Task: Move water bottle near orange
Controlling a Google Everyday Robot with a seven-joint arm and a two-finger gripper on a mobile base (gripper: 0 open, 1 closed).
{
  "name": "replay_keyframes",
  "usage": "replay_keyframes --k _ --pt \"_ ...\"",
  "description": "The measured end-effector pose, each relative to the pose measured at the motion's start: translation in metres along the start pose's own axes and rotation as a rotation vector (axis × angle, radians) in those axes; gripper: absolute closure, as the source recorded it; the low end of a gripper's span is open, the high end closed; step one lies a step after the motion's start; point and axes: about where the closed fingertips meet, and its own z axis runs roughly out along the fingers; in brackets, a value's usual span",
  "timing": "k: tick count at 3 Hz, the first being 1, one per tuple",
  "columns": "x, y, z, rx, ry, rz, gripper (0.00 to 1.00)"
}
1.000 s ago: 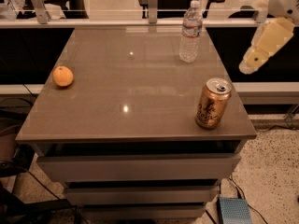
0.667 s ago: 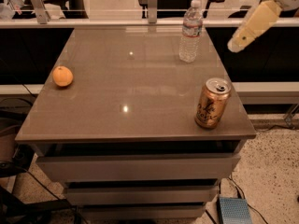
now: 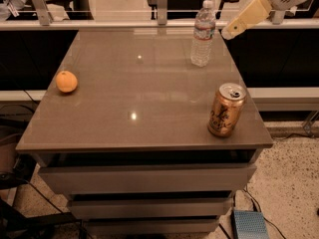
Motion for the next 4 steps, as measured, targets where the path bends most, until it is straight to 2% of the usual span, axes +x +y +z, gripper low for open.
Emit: replay_keyframes --k 1,2,3,4 --pt "0.009 -0.022 0.034 0.056 -0.025 0.063 0.0" --pt "0.018 -0.036 0.069 0.056 -0.052 0.121 0.0" --pt "0.024 -0.047 0.102 0.025 -0.108 0.18 0.0" --pt "0.018 -0.043 0.131 -0.039 -0.164 0.21 0.0"
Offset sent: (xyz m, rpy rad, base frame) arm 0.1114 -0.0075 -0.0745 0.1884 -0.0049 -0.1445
